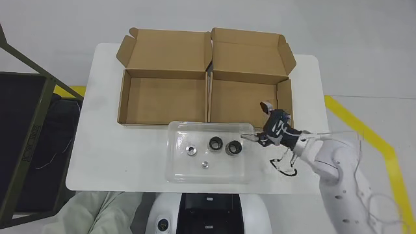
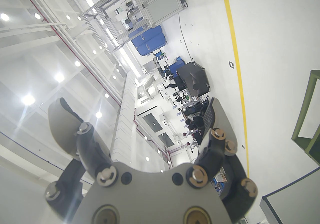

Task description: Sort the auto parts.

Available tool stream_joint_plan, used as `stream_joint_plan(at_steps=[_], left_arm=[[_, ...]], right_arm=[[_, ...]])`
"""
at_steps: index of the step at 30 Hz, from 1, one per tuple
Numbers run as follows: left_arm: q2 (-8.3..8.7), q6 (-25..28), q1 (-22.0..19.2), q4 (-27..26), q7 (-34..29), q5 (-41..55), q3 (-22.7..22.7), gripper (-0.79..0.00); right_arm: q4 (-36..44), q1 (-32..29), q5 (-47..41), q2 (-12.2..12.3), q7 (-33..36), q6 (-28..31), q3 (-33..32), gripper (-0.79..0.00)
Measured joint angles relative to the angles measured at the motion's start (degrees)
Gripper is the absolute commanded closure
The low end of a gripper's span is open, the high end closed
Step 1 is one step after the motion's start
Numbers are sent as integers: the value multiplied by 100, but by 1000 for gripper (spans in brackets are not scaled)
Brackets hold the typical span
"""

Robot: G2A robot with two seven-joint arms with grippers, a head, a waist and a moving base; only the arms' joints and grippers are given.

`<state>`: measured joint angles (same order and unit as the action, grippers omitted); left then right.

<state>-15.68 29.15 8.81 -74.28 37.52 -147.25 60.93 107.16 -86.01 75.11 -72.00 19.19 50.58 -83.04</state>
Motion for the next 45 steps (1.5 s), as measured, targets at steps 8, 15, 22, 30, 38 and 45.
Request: stream_joint_plan(at_steps=[8,15,22,30,38,45], left_arm=[[0,0,0,0,0,0,0,-785],[0,0,0,0,0,0,0,-785],[0,0,0,0,0,0,0,-785],[0,0,0,0,0,0,0,-785],[0,0,0,0,0,0,0,-785],[0,0,0,0,0,0,0,-785]], right_arm=[[166,223,-70,74,934,629,592,-785],[310,353,-231,126,1802,742,1072,-785],[311,526,-213,189,2365,694,1382,-785],[129,732,-12,226,2714,392,1692,-785],[-81,933,-28,264,3058,308,1965,-785],[-243,1099,-48,299,3275,176,2191,-742]])
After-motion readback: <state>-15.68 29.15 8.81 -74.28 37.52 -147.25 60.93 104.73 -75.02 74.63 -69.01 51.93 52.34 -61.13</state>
